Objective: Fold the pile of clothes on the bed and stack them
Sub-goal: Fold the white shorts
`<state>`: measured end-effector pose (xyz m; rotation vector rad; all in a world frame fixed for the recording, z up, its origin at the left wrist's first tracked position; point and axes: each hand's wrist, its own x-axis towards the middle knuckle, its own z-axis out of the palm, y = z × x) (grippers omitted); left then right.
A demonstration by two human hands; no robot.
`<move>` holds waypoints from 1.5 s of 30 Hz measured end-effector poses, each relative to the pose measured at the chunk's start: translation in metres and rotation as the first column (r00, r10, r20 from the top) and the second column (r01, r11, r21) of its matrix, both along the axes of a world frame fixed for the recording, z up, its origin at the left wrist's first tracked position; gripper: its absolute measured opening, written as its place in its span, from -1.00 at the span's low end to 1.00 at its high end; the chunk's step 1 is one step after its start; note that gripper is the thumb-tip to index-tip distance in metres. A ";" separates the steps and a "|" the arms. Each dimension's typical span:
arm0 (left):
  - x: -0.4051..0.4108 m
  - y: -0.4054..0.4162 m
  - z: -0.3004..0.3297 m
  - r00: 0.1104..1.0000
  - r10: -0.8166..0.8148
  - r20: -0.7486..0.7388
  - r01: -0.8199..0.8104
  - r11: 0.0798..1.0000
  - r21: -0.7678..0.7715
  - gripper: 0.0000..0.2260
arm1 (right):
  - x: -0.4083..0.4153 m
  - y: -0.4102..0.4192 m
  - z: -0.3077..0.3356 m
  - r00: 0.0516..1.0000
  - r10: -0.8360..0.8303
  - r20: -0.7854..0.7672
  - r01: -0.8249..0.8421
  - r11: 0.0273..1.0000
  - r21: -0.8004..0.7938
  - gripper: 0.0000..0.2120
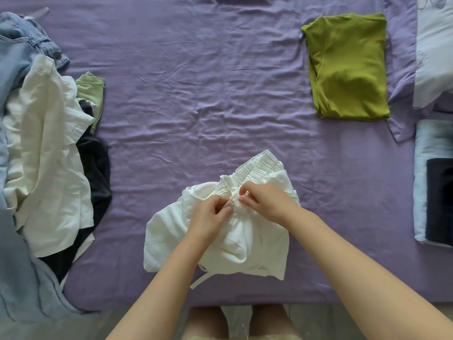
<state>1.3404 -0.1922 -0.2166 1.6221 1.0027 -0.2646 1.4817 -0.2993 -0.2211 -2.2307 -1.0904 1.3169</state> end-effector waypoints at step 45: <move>0.034 -0.003 0.011 0.898 -0.426 0.109 0.283 0.750 0.599 -0.85 | 0.028 -0.013 0.015 0.741 -0.343 -0.577 0.426 0.905 0.010 -0.86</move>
